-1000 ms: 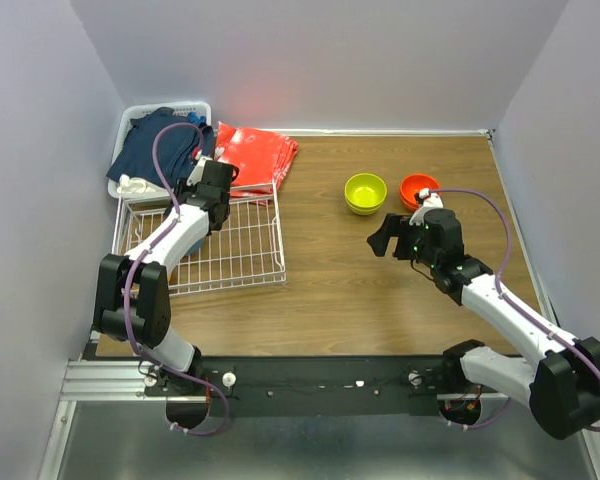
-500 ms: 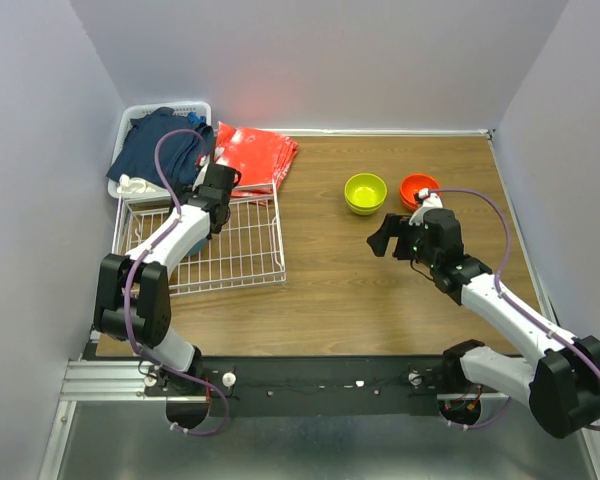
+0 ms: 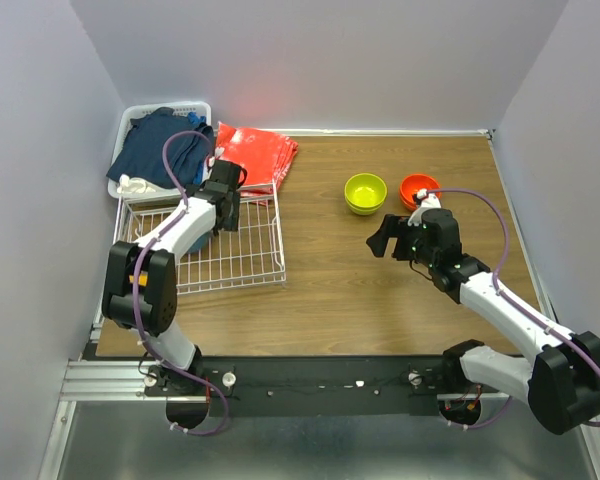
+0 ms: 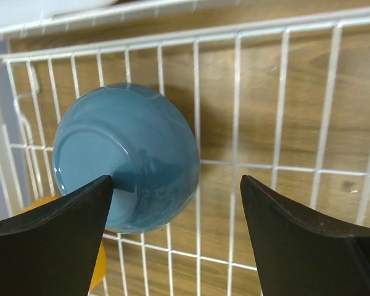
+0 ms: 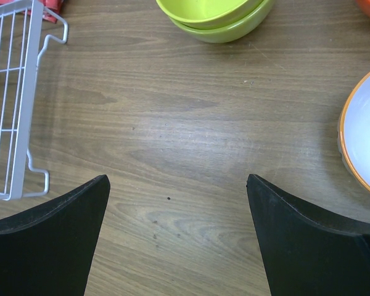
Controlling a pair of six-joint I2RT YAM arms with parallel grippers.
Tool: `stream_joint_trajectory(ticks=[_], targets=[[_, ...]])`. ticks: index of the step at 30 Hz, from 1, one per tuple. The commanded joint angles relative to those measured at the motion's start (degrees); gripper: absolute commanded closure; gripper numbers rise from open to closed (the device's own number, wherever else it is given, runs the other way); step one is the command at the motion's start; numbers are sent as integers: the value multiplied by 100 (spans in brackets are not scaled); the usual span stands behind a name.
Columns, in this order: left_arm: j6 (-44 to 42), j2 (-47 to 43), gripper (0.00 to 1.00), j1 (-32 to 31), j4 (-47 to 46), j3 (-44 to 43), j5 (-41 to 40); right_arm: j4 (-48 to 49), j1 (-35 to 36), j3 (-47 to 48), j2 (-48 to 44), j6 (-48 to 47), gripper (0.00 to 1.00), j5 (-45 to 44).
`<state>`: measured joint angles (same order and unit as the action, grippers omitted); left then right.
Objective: Unload the bowls from the dish rack
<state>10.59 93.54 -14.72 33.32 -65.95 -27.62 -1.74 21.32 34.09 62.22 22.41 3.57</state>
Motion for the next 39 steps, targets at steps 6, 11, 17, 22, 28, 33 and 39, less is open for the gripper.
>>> stream_joint_trajectory(ticks=[6,11,17,22,28,33,39], targets=[[136,122,4,-5,-553,-217,1320,121,39,-7,45,-27,0,-94],[372,-739,3,13,-1099,318,1084,95,39,1,54,-27,0,-103],[1172,-1855,1,452,-1600,1065,1258,95,39,10,45,-27,0,-85],[2156,-2584,1,1032,-1811,1611,1679,103,30,2,54,-35,0,-76],[3202,-2815,1,2139,-2496,2630,2969,86,39,37,133,-70,0,-76],[3871,-2657,1,2351,-2997,3062,3175,104,39,89,273,-79,0,3],[4406,-2446,1,2448,-3883,3395,3113,59,30,177,475,-88,0,196]])
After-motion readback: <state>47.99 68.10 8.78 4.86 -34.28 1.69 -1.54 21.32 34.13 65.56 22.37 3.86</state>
